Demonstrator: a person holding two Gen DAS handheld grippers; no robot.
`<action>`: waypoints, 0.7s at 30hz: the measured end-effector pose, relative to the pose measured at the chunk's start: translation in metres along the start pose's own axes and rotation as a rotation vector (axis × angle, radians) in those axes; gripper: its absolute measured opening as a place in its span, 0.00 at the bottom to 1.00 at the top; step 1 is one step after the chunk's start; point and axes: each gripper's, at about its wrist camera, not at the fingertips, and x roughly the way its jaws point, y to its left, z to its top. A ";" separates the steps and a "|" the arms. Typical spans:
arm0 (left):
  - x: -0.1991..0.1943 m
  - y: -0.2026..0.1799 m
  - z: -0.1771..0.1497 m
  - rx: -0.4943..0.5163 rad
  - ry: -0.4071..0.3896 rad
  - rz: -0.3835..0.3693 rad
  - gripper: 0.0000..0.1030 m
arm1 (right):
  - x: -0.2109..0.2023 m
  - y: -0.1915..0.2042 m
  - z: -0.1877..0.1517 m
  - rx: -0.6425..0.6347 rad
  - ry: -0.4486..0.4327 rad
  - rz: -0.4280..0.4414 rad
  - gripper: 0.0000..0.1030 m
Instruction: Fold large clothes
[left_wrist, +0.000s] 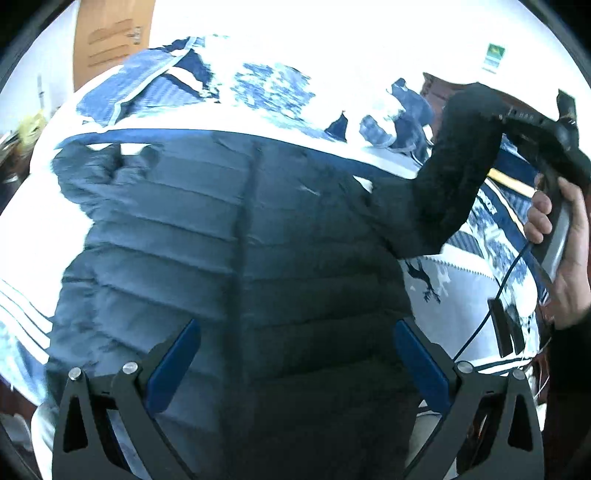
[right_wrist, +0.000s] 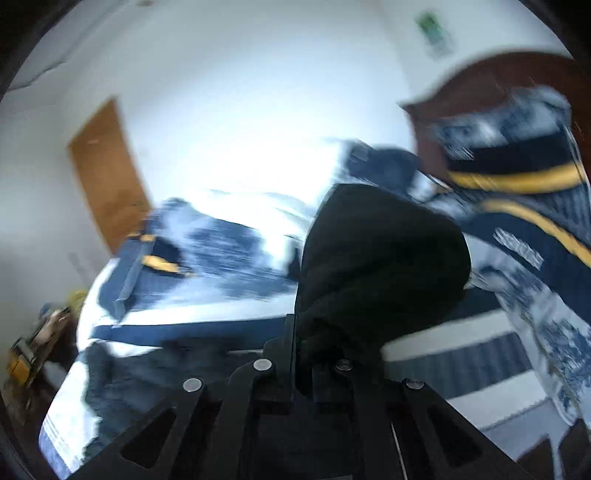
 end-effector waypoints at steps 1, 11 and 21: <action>-0.009 0.009 -0.001 -0.014 -0.007 0.004 1.00 | -0.004 0.023 -0.002 -0.009 -0.009 0.029 0.06; -0.055 0.106 -0.018 -0.172 -0.051 0.085 1.00 | 0.076 0.213 -0.088 -0.111 0.142 0.131 0.06; -0.052 0.175 -0.024 -0.299 -0.035 0.121 1.00 | 0.199 0.269 -0.254 -0.102 0.586 0.177 0.47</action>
